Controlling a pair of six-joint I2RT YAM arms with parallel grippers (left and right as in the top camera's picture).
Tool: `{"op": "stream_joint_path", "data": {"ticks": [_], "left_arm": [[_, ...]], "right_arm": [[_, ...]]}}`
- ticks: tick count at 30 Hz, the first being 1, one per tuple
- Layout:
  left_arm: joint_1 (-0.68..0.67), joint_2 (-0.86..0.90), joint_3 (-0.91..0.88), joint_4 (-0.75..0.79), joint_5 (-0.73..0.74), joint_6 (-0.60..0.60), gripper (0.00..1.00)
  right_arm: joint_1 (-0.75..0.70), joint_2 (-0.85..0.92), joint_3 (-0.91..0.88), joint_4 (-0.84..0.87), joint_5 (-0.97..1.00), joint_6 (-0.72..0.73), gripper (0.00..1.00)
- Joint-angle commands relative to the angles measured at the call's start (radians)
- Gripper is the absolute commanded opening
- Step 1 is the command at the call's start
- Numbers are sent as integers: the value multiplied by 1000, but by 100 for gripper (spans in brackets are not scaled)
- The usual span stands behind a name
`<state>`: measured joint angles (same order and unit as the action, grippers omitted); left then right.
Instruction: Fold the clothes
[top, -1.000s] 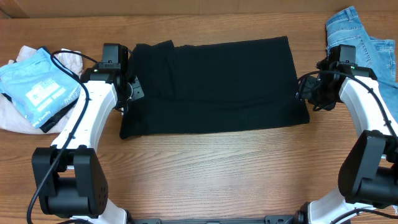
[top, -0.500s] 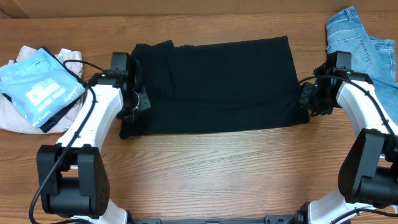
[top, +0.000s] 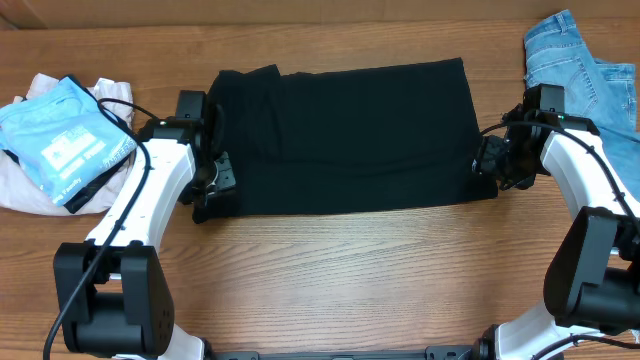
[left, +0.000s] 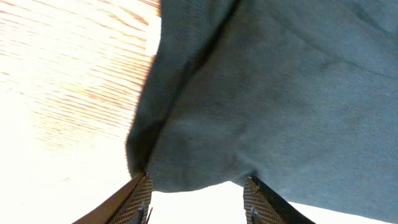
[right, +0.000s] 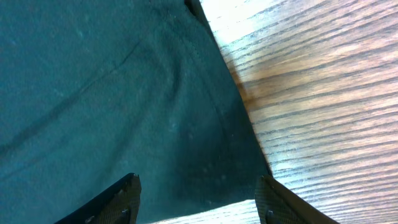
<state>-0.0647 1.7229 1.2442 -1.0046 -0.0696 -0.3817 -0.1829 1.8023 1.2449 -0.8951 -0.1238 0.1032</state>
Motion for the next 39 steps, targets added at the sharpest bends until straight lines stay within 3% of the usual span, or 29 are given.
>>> {"op": "stream_joint_path", "data": {"ticks": [1, 9, 12, 22, 26, 30, 35, 39], "left_arm": [[30, -21, -11, 0, -46, 42, 52], [66, -14, -84, 51, 20, 58, 58], [64, -9, -126, 105, 126, 117, 57], [64, -9, -142, 138, 140, 135, 50], [64, -9, -142, 138, 140, 135, 49], [64, -9, -143, 138, 139, 136, 48], [64, -9, -143, 138, 137, 135, 33], [64, -9, -143, 138, 137, 135, 23]], "right_arm": [[-2, -3, -4, -3, -6, -7, 63], [-2, -3, -4, -16, -6, -7, 64], [-2, -3, -4, -16, -6, -7, 64], [-2, -3, -4, -32, -58, -91, 63], [-2, -3, -4, -23, -90, -117, 52], [0, -3, -4, -27, -166, -164, 51], [0, 3, -20, -25, -150, -163, 43], [0, 26, -63, 13, -124, -156, 42]]}}
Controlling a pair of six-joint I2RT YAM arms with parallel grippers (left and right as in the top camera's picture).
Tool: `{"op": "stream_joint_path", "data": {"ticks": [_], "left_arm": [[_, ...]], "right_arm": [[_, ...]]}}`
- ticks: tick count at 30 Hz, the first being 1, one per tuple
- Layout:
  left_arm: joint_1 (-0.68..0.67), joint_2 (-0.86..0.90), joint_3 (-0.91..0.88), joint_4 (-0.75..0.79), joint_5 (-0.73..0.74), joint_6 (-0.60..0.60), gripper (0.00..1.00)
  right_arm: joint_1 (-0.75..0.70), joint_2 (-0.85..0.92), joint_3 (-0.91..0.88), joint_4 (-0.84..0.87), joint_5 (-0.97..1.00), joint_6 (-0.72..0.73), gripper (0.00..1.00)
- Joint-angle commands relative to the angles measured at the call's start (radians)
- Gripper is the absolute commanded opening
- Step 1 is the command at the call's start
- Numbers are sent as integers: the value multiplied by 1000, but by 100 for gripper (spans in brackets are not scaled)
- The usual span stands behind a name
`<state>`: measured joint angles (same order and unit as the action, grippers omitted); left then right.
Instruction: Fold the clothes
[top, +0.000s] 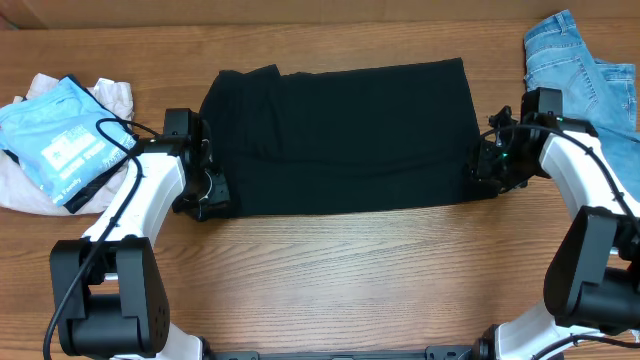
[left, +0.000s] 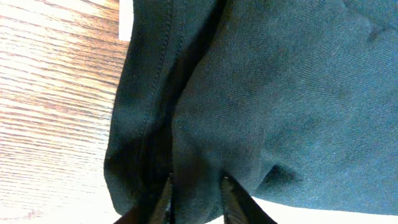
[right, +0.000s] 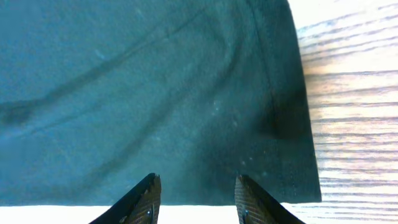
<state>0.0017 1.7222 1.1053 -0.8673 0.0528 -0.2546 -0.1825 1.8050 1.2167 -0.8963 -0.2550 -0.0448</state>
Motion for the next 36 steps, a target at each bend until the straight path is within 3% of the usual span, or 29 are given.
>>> {"op": "stream_joint_path", "data": {"ticks": [1, 5, 11, 15, 20, 22, 36], "left_arm": [[-2, -8, -4, 1, 15, 8, 20], [-2, -8, -4, 1, 14, 8, 12], [-2, -8, -4, 14, 14, 8, 11], [-2, -8, -4, 23, 14, 8, 4], [-2, -8, -4, 31, 9, 8, 8], [-2, -8, -4, 31, -15, 8, 4], [0, -8, -4, 28, -288, 4, 4]], "right_arm": [[-1, 33, -41, 21, 7, -8, 42], [-1, 63, -49, 51, 11, -4, 42], [-1, 73, -51, 74, 82, -3, 42], [-1, 77, -51, 72, 142, 26, 42], [-1, 89, -51, 72, 142, 31, 42], [-1, 103, -51, 70, 142, 31, 42], [-1, 185, -51, 45, 226, 53, 38]]}}
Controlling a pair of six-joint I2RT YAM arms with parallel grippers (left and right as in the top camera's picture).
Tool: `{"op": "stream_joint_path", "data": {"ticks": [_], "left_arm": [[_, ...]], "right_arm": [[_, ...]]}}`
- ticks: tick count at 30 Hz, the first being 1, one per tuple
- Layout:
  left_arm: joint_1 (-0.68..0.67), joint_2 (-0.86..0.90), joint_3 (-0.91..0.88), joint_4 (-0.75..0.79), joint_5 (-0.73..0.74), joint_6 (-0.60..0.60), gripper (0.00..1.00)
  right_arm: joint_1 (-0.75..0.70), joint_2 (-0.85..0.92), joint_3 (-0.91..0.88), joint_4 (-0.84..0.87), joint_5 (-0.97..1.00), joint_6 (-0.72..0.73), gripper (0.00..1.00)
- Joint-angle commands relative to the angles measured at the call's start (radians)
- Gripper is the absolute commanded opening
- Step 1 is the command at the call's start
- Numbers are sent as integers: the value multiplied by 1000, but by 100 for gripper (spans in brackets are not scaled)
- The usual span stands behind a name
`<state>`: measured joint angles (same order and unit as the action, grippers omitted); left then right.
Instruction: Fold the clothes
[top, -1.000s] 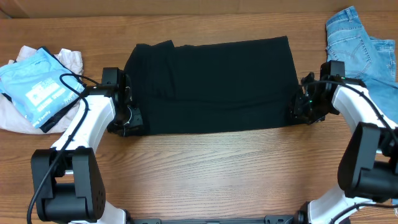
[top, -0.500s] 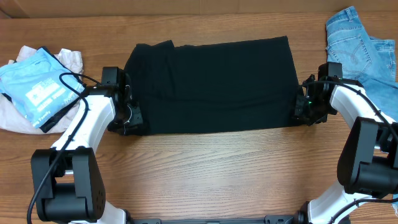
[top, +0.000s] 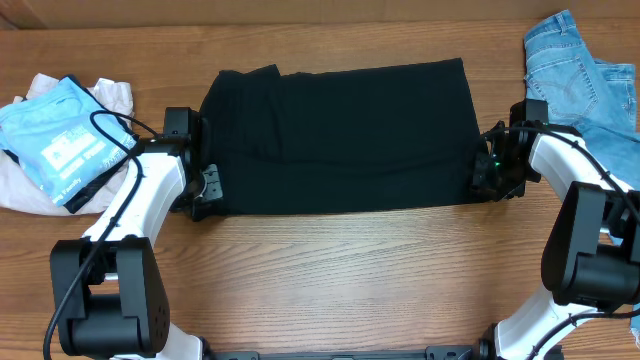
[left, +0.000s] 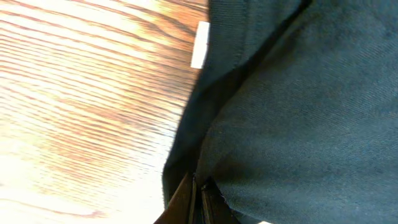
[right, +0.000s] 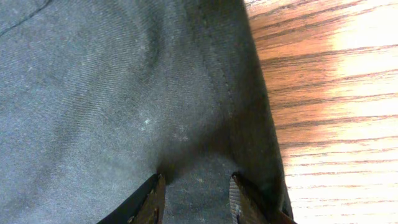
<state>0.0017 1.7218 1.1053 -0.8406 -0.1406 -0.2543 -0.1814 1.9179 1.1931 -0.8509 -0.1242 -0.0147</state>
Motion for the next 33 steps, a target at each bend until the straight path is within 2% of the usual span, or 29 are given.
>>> {"op": "stream_joint_path", "data": {"ticks": [1, 5, 15, 20, 23, 28, 33], "left_arm": [[0, -8, -4, 0, -106, 4, 4], [5, -8, -4, -7, -154, 3, 4], [77, -7, -4, 26, -145, -11, 5], [78, -8, 6, 27, -35, -5, 12], [78, -10, 23, 26, -17, -3, 14], [78, -22, 82, 2, 61, -3, 13], [76, -60, 159, 17, 255, 27, 14]], "right_arm": [[-4, 72, -27, -5, 110, 23, 38], [-6, 72, -27, -7, 125, 44, 38], [-6, 72, -27, -7, 124, 45, 38], [-6, 72, -27, -10, 124, 45, 38], [-6, 72, -27, -16, 124, 45, 38], [-6, 72, -27, -23, 123, 45, 38], [-3, 72, -27, -47, 115, 45, 38]]}}
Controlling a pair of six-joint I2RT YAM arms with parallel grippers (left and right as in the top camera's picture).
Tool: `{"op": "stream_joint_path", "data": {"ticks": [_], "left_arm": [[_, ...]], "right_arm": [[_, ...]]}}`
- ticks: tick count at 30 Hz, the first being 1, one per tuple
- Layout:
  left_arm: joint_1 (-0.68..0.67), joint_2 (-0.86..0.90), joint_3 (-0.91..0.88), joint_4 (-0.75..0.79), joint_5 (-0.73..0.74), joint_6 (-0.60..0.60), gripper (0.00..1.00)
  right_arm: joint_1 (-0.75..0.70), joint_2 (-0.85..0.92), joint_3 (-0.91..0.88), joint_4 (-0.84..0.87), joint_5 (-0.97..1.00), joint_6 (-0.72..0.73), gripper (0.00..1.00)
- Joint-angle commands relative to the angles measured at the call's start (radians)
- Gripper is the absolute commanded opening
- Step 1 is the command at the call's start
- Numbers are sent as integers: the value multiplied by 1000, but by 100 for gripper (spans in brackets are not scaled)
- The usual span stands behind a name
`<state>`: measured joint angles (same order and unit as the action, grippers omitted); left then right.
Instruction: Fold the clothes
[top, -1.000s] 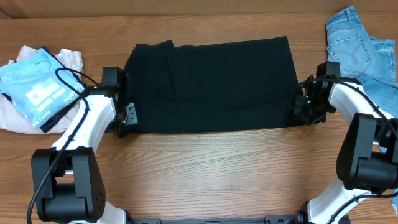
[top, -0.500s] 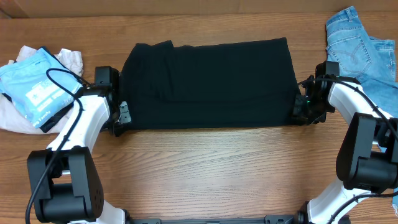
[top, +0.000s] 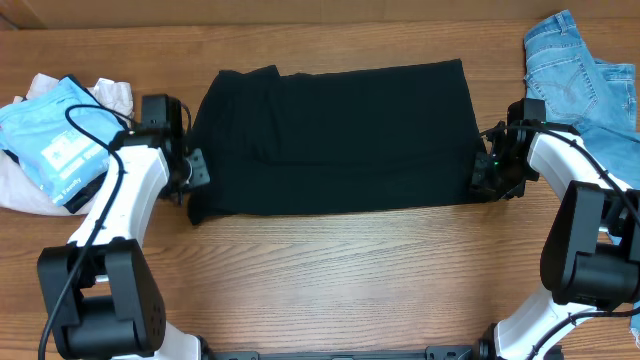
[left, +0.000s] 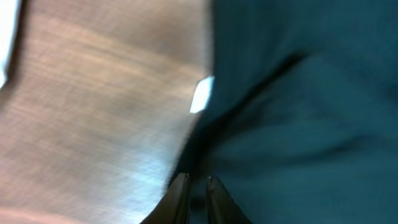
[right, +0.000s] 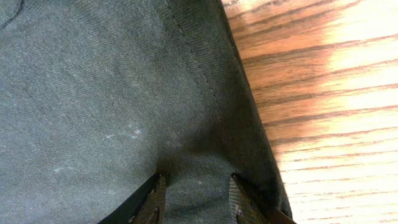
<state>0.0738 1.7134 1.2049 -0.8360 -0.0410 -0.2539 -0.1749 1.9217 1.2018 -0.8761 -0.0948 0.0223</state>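
Note:
A black garment (top: 340, 135) lies spread flat across the middle of the wooden table (top: 330, 270). My left gripper (top: 192, 172) is at its left edge, near the front corner. In the blurred left wrist view the left gripper (left: 196, 185) has its jaws almost together on dark cloth, and a small white tag (left: 200, 94) shows at the hem. My right gripper (top: 482, 178) is at the garment's front right corner. In the right wrist view the right gripper (right: 198, 194) has a bunched fold of the cloth between its fingers (right: 154, 200).
A light blue garment (top: 60, 140) lies on a pale pink one (top: 20, 190) at the left edge. Blue jeans (top: 585, 75) lie at the back right, just behind the right arm. The table's front half shows bare wood.
My left gripper has moved a little left and back, still shut on the garment's left edge, and that edge has shifted with it. The right gripper has not moved.
Both grippers stood open at the garment's front corners. They then narrowed over the cloth, the left one faster. By the last earlier moment both were shut on cloth. Now the left one has shifted leftwards with its edge.

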Motion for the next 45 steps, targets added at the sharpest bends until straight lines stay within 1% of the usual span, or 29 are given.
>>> {"op": "stream_joint_path", "data": {"ticks": [1, 3, 4, 5, 9, 11, 15, 19, 21, 26, 29, 31, 34, 39, 42, 45], "left_arm": [[4, -54, 71, 27, 211, 31, 14], [1, -56, 76, 62, 320, 53, 15], [-3, -54, 76, 73, 354, 74, 15], [-10, -51, 76, 75, 356, 81, 15], [-50, -26, 71, 43, 344, 106, 14], [-72, -1, 64, 25, 341, 127, 14], [-104, 47, 27, 22, 303, 127, 14], [-119, 94, -12, 20, 304, 121, 13], [-123, 119, -23, 25, 304, 113, 13], [-127, 180, -51, 26, 273, 112, 13], [-126, 207, -63, 27, 267, 112, 11], [-127, 215, -64, 35, 266, 112, 11], [-127, 216, -64, 53, 267, 111, 11], [-127, 216, -64, 52, 267, 92, 12], [-127, 216, -64, 50, 267, 92, 12], [-127, 216, -64, 45, 267, 92, 13]], "right_arm": [[-10, 68, -35, -27, 80, 8, 38], [-10, 68, -35, -31, 71, 8, 38], [-10, 68, -35, -33, 68, 9, 38], [-10, 68, -35, -35, 65, 14, 38], [-10, 68, -35, -66, 47, 61, 38], [-10, 68, -35, -83, 38, 66, 40], [-10, 68, -35, -129, 38, 104, 41], [-10, 68, -35, -193, 41, 164, 45], [-11, 68, -35, -210, 41, 166, 45], [-11, 68, -35, -255, 41, 208, 45], [-11, 68, -35, -232, 37, 217, 42], [-11, 62, -26, -222, 22, 210, 43], [-8, 16, 15, -250, -38, 209, 43], [-8, -158, 117, -281, -62, 206, 44], [-8, -221, 146, -234, -12, 207, 50], [-17, -225, 146, -209, 53, 208, 53]]}}
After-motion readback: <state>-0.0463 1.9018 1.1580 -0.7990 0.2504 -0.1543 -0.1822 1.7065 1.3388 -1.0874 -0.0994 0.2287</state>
